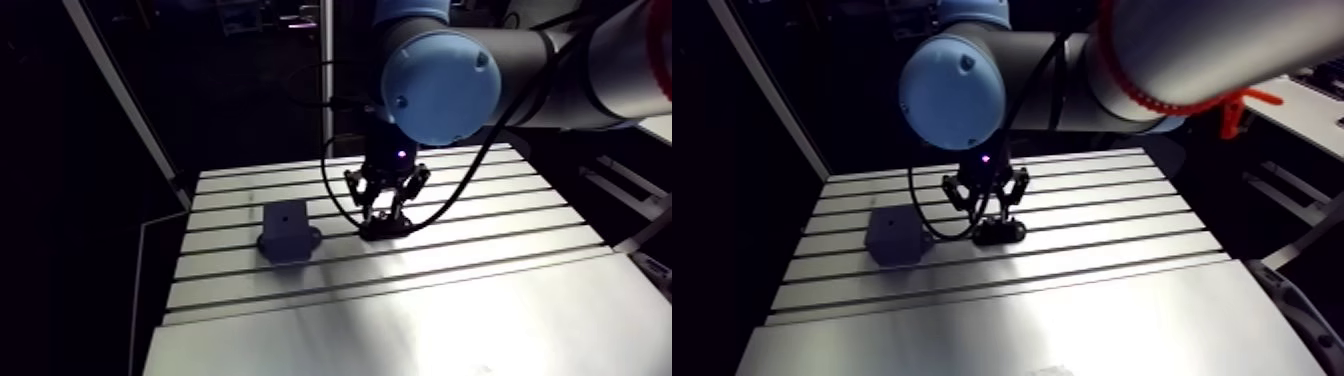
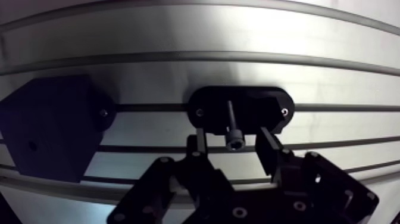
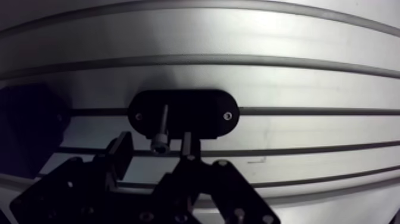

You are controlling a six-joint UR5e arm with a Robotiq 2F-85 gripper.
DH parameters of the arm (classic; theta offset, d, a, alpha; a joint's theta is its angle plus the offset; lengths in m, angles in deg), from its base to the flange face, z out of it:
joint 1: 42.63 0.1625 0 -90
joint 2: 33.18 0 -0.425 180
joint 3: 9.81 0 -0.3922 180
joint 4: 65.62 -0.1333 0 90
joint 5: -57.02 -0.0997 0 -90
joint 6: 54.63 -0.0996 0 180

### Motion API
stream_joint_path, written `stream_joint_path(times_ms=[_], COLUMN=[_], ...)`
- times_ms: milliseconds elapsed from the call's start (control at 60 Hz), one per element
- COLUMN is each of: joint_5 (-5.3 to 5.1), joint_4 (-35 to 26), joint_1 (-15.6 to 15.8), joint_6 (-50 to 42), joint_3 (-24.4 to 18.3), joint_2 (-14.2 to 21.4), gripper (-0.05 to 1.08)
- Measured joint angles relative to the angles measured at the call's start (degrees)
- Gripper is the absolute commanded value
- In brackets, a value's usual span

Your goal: Pick up the M10 bolt and insert it into the hole until fully seated.

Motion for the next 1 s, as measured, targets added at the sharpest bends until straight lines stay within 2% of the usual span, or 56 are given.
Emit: stream_joint_path(times_ms=[633, 1000], joint_5=[0.02, 0.39], joint_4=[-0.05, -0.04], joint_1=[-0.07, -0.08], joint_6=[0.08, 0.14], joint_3=[-0.08, -0.06], joint_2=[-0.18, -0.17], gripper=[0.50, 0.54])
